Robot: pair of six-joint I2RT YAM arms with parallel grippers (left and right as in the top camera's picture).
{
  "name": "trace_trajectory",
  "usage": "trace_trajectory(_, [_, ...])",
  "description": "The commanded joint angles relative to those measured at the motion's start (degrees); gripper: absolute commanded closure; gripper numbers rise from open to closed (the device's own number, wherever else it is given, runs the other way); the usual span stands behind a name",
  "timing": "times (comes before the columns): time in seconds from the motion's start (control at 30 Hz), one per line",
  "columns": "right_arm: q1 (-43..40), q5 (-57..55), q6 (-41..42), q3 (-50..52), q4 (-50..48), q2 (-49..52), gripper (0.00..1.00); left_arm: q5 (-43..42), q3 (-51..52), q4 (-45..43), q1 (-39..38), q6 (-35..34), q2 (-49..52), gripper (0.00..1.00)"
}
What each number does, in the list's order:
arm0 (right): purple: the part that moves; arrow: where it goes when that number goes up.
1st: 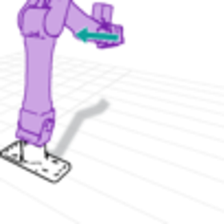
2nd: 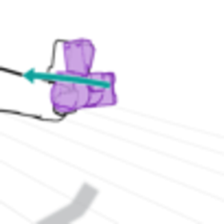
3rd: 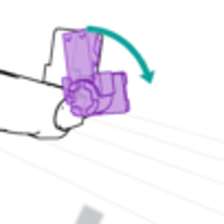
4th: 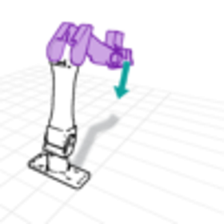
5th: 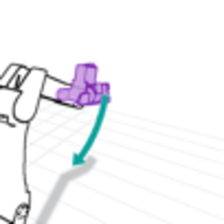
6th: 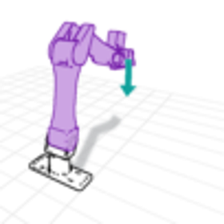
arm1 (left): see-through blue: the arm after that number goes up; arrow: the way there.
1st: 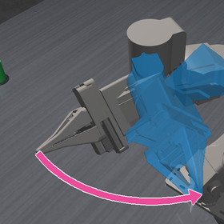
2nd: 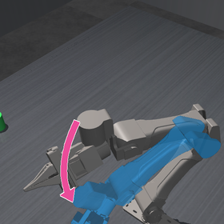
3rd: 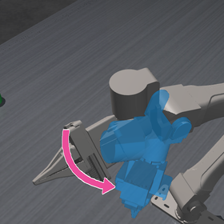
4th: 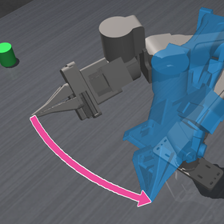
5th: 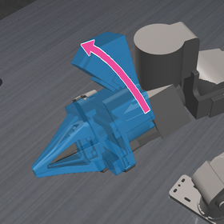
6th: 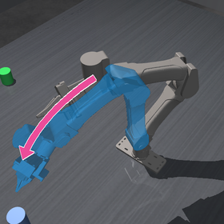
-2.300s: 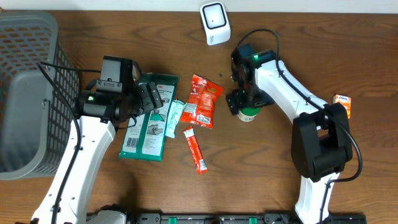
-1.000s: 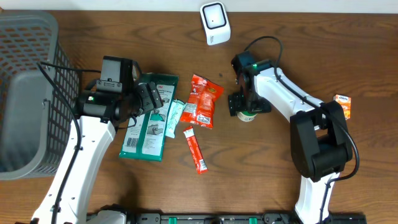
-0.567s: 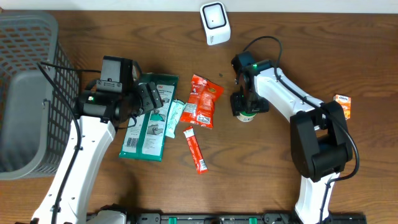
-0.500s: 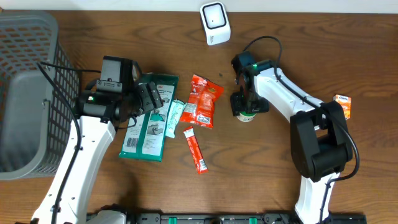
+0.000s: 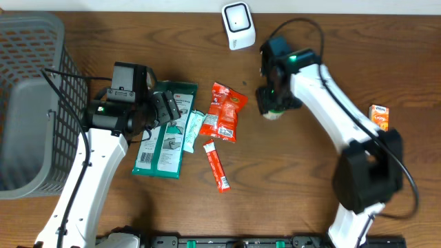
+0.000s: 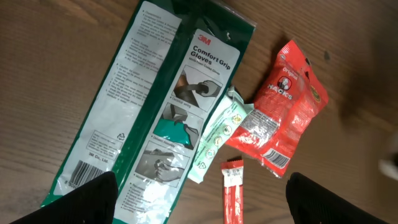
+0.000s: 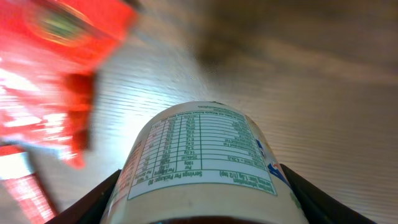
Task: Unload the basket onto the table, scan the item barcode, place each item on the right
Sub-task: 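Carry the jar up to the white scanner with the right gripper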
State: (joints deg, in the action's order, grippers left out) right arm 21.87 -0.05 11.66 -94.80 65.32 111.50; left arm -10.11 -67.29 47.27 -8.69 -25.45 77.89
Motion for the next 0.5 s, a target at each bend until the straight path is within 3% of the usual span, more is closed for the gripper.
trace_trajectory(0.0, [0.3,2.3,-1.3,-4.2,0.2,-7.5,0.58,0.5,-0.9,0.0,0.2,0.3,-0.3,0.13])
trace_trajectory(0.2, [0.3,2.3,-1.5,-14.7,3.5,-9.4,0.62,0.5,-0.9,0.0,0.2,0.3,-0.3,0.13])
trace_trajectory(0.47, [0.2,2.3,-2.1,-16.9,-9.1,-8.3,0.67,0.5,-0.9,0.0,0.2,0.3,-0.3,0.13])
